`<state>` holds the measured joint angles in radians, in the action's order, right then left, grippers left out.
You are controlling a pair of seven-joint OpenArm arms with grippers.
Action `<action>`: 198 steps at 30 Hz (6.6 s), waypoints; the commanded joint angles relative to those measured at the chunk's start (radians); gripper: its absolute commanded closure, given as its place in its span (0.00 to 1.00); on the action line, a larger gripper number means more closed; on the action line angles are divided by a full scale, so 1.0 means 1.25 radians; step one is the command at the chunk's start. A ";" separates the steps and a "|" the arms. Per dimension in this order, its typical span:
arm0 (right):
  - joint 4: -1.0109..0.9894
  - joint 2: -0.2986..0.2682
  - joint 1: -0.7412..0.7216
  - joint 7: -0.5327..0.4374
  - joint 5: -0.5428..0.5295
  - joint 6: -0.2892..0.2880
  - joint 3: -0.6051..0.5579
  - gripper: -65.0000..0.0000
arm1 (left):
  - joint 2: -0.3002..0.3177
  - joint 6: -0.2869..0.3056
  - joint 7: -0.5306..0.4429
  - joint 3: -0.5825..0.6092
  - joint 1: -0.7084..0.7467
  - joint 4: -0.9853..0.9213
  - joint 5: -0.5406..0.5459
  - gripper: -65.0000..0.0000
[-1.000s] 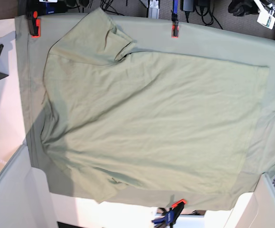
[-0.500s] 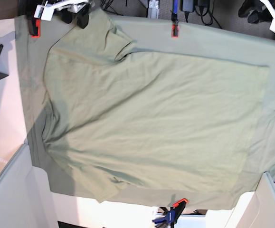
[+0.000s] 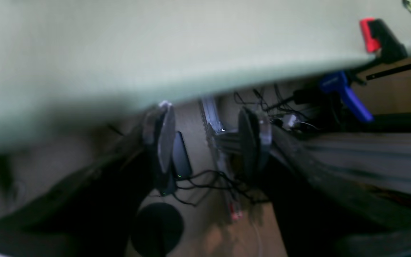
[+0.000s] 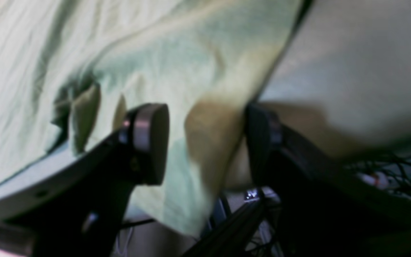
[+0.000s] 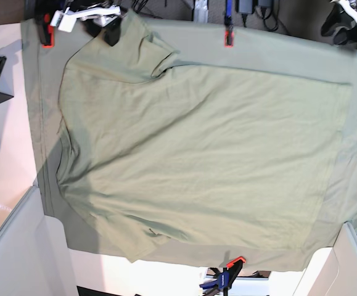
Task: Fold the T-shirt properly
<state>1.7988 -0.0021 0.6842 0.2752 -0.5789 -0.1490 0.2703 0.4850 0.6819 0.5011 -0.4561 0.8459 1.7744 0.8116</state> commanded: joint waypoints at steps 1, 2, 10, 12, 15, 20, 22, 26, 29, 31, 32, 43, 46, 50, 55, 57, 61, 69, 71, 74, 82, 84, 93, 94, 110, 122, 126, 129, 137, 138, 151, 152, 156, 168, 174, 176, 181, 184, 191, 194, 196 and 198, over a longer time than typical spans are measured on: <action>0.005 0.002 0.007 0.015 -0.001 0.000 -0.005 0.47 | 0.016 0.013 -0.013 -0.008 -0.001 0.011 0.012 0.49; 0.005 0.002 0.007 0.015 -0.001 -0.001 -0.009 0.47 | 0.023 0.013 -0.014 -0.008 -0.009 0.011 0.012 0.49; 0.005 0.027 0.008 0.017 0.020 -0.003 -0.066 0.53 | 0.063 -0.118 -0.011 -0.008 -0.116 0.003 -0.057 0.49; 0.005 0.040 0.007 0.017 0.021 -0.003 -0.066 0.56 | 0.068 -0.147 0.000 -0.008 -0.156 -0.014 -0.070 0.49; 0.005 0.045 0.007 0.016 0.034 -0.003 -0.066 0.56 | 0.072 -0.167 0.010 -0.008 -0.216 -0.066 -0.073 0.49; 0.005 0.044 0.007 0.016 0.062 -0.003 -0.065 0.56 | 0.079 -0.183 0.016 -0.006 -0.308 -0.198 -0.079 0.49; 0.005 0.044 0.011 0.016 0.063 -0.003 -0.065 0.56 | 0.080 -0.184 0.020 0.006 -0.325 -0.227 -0.079 0.49; 0.005 0.044 0.016 0.014 0.063 -0.003 -0.065 0.56 | 0.074 -0.184 0.012 0.054 -0.340 -0.256 -0.084 0.49; 0.005 0.044 0.017 0.014 0.063 -0.003 -0.066 0.56 | 0.066 -0.178 0.019 0.069 -0.346 -0.256 -0.079 0.49; 0.005 0.044 0.023 0.014 0.063 -0.003 -0.065 0.56 | 0.066 -0.156 0.028 0.071 -0.346 -0.248 -0.051 0.49; 0.005 0.044 0.023 0.014 0.066 -0.003 -0.065 0.56 | 0.066 -0.139 0.041 0.071 -0.346 -0.244 -0.036 0.49; 0.005 0.044 0.030 0.011 0.071 -0.003 -0.062 0.56 | 0.066 -0.051 0.081 0.112 -0.344 -0.228 0.036 0.49; 0.005 0.044 0.030 0.010 0.073 -0.003 -0.062 0.56 | 0.066 -0.054 0.054 0.160 -0.344 -0.228 0.011 0.49; 0.005 0.044 0.029 -0.006 0.104 -0.003 -0.063 0.67 | 0.059 -0.054 0.000 0.193 -0.346 -0.228 -0.021 0.66; 0.005 0.044 0.028 -0.013 0.128 -0.003 -0.062 1.00 | 0.058 -0.054 -0.027 0.194 -0.347 -0.228 -0.104 1.00; 0.005 0.044 0.023 -0.009 0.148 -0.003 -0.062 1.00 | 0.058 -0.053 -0.027 0.190 -0.351 -0.228 -0.126 1.00; 0.024 0.044 0.016 0.018 0.140 -0.003 -0.052 1.00 | 0.065 0.013 -0.027 0.141 -0.358 -0.227 -0.094 1.00; 0.172 0.043 -0.023 0.065 0.045 -0.005 0.042 1.00 | 0.122 0.013 -0.006 0.081 -0.371 -0.227 0.052 1.00; 0.182 0.042 -0.064 0.086 0.044 -0.017 0.058 1.00 | 0.117 0.013 -0.006 0.082 -0.393 -0.227 0.051 1.00; 0.171 0.042 -0.130 0.102 0.045 -0.034 0.057 1.00 | 0.115 0.013 -0.006 0.084 -0.435 -0.228 0.047 1.00; 0.056 0.036 -0.312 0.100 0.102 -0.034 0.054 1.00 | 0.133 0.013 -0.024 0.190 -0.597 -0.330 -0.027 1.00; 0.007 0.024 -0.364 0.098 0.103 -0.036 0.054 1.00 | 0.133 0.013 -0.027 0.229 -0.644 -0.383 -0.038 1.00; -0.202 -0.018 -0.604 0.098 0.144 -0.067 0.054 1.00 | 0.133 0.013 -0.040 0.265 -0.804 -0.556 -0.037 1.00; -0.226 -0.019 -0.627 0.099 0.147 -0.069 0.054 1.00 | 0.133 0.013 -0.040 0.268 -0.811 -0.569 -0.036 1.00; -0.420 -0.011 -0.768 0.098 0.141 -0.105 0.054 0.31 | 0.131 0.013 -0.029 0.270 -0.822 -0.609 -0.025 0.40; -0.121 -0.011 -0.666 0.387 0.128 -0.088 0.214 0.31 | 0.183 0.013 0.150 0.103 -0.723 -0.465 0.187 0.41; -0.123 -0.011 -0.587 0.375 0.119 -0.058 0.277 0.31 | 0.188 0.013 0.154 0.103 -0.675 -0.435 0.198 0.41; -0.124 -0.009 -0.530 0.355 0.109 -0.045 0.302 0.31 | 0.181 0.013 0.153 0.103 -0.639 -0.432 0.198 0.41; -0.176 -0.009 -0.518 0.299 0.077 -0.046 0.272 0.31 | 0.153 0.013 0.160 0.103 -0.628 -0.432 0.217 0.41; -0.186 -0.009 -0.524 0.292 0.077 -0.046 0.263 0.31 | 0.147 0.013 0.160 0.103 -0.627 -0.432 0.214 0.41; -0.248 -0.009 -0.594 0.301 0.086 -0.046 0.226 0.31 | 0.039 -0.121 0.086 0.071 -0.673 -0.457 0.027 0.41; -0.249 -0.009 -0.593 0.302 0.087 -0.046 0.226 0.31 | 0.034 -0.125 0.085 0.071 -0.685 -0.467 0.023 0.41; -0.249 -0.010 -0.586 0.316 0.089 -0.047 0.226 0.31 | 0.026 -0.127 0.072 0.073 -0.737 -0.539 0.013 0.41; -0.249 -0.009 -0.587 0.316 0.089 -0.048 0.226 0.31 | 0.008 -0.126 0.087 0.121 -0.812 -0.635 0.032 0.41; -0.249 -0.009 -0.587 0.316 0.089 -0.048 0.226 0.32 | -0.032 -0.123 0.094 0.162 -0.811 -0.635 0.023 0.58; -0.249 -0.009 -0.587 0.316 0.089 -0.048 0.226 0.42 | -0.038 -0.107 0.093 0.162 -0.811 -0.635 0.006 0.79; -0.248 -0.009 -0.587 0.316 0.086 -0.049 0.226 1.00 | -0.026 -0.003 0.103 0.161 -0.811 -0.635 0.012 1.00; -0.246 -0.011 -0.587 0.333 0.070 -0.055 0.226 1.00 | -0.002 0.013 0.138 0.161 -0.811 -0.630 0.054 1.00; -0.160 -0.032 -0.526 0.386 0.018 -0.088 0.229 1.00 | 0.094 0.013 0.194 0.161 -0.759 -0.589 0.117 1.00; -0.112 -0.048 -0.470 0.391 -0.006 -0.094 0.229 1.00 | 0.134 0.013 0.208 0.161 -0.696 -0.531 0.154 1.00; -0.085 -0.060 -0.433 0.391 -0.013 -0.096 0.229 1.00 | 0.156 0.013 0.208 0.161 -0.645 -0.473 0.156 1.00; -0.055 -0.070 -0.394 0.392 -0.014 -0.096 0.229 1.00 | 0.176 0.013 0.208 0.157 -0.593 -0.411 0.156 1.00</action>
<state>1.7130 -0.0765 0.1947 0.7834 -0.5835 -0.2630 0.5529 0.6765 0.6853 0.7712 -0.2493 0.1181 1.2480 0.9901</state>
